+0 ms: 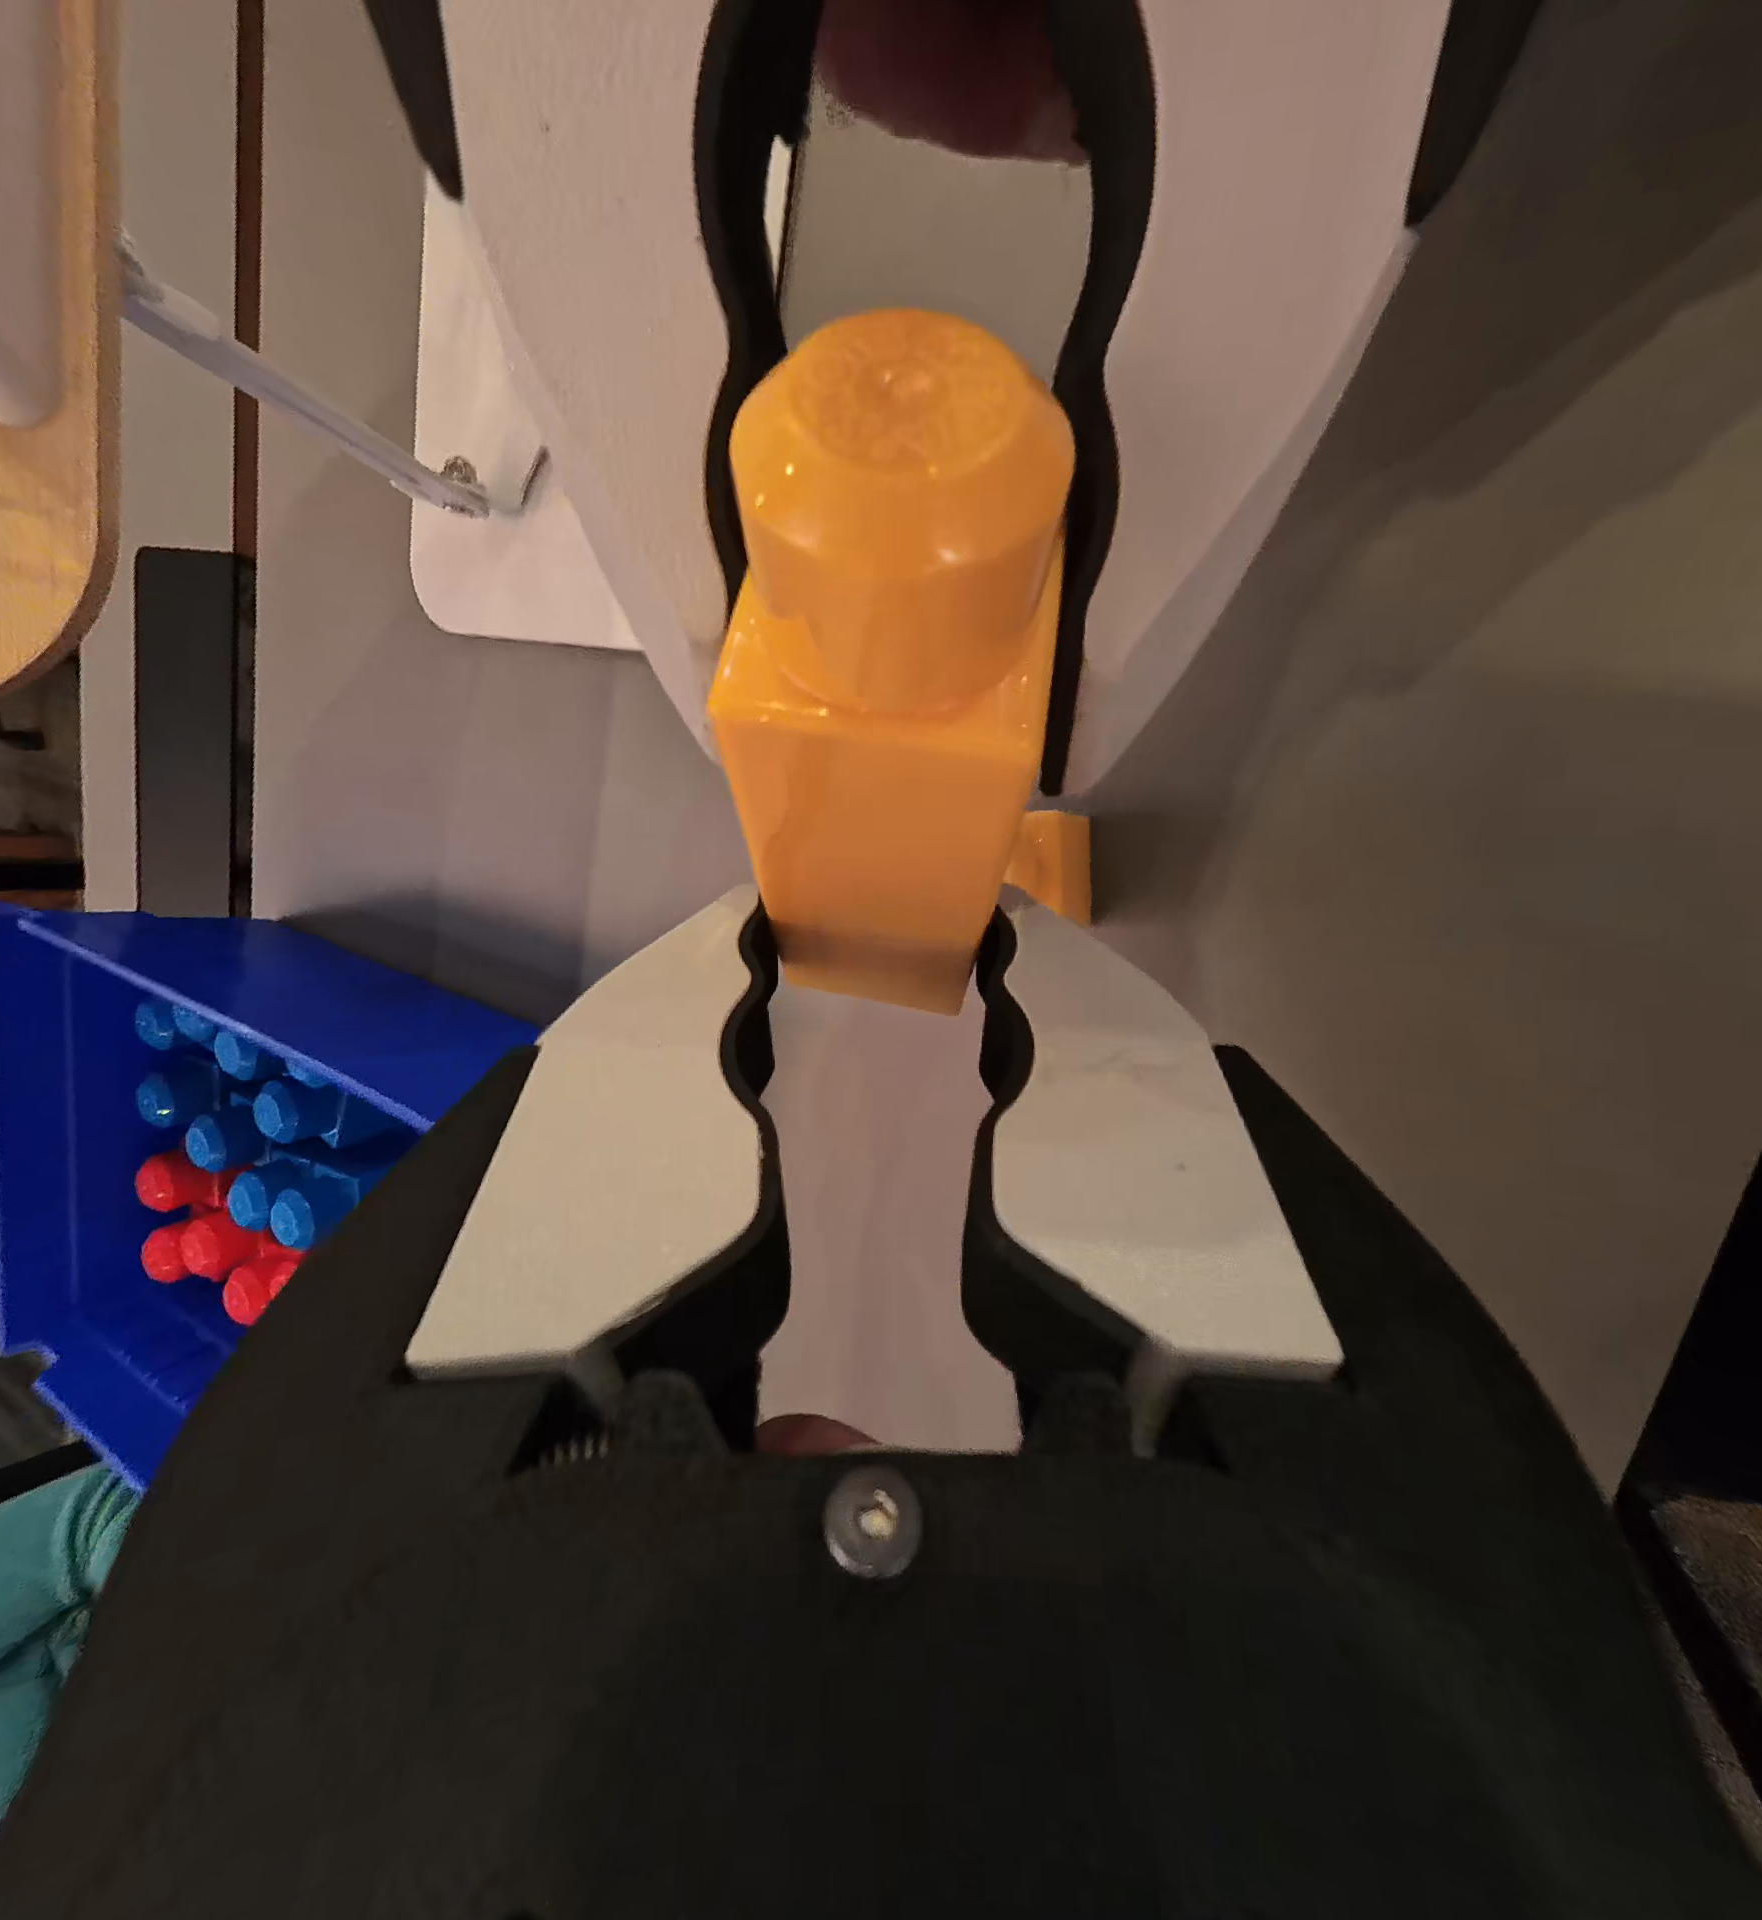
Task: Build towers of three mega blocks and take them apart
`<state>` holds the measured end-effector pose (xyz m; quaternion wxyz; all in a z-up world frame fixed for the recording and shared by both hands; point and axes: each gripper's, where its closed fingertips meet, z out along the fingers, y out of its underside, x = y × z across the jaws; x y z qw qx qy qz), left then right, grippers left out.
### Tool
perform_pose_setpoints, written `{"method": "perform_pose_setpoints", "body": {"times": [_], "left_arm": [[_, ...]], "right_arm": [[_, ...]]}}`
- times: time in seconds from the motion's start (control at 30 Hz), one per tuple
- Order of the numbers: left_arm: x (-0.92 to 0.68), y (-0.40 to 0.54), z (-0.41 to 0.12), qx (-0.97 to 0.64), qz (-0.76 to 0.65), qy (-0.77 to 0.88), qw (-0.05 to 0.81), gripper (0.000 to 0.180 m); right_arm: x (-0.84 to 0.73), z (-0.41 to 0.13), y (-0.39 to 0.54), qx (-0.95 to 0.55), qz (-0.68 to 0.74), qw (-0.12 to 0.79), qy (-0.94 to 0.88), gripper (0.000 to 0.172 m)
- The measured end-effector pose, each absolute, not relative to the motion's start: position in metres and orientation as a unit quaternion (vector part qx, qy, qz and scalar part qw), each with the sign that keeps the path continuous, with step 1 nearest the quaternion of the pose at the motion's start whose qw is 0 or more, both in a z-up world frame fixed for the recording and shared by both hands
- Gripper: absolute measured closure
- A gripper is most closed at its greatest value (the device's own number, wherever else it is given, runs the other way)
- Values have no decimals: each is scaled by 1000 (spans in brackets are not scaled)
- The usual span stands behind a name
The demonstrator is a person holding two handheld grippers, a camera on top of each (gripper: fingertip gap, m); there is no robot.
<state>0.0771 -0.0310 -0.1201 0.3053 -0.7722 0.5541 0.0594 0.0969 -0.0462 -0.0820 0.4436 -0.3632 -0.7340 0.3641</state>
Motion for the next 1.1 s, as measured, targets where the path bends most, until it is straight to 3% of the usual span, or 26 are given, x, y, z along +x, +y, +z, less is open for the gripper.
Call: {"method": "perform_pose_setpoints", "body": {"times": [0.17,0.43,0.73,1.1], "left_arm": [[82,-35,-110,-768,10,549,329,143],[98,-32,-88,-731,-173,508,422,121],[127,-35,-55,-623,-383,437,523,142],[128,-36,-49,-616,-339,446,553,143]], "right_arm": [[100,-73,-48,-358,398,445,-718,134],[117,-43,-40,-345,494,456,-655,134],[128,-27,-38,-327,578,445,-601,134],[130,-26,-40,-320,587,439,-600,134]]}}
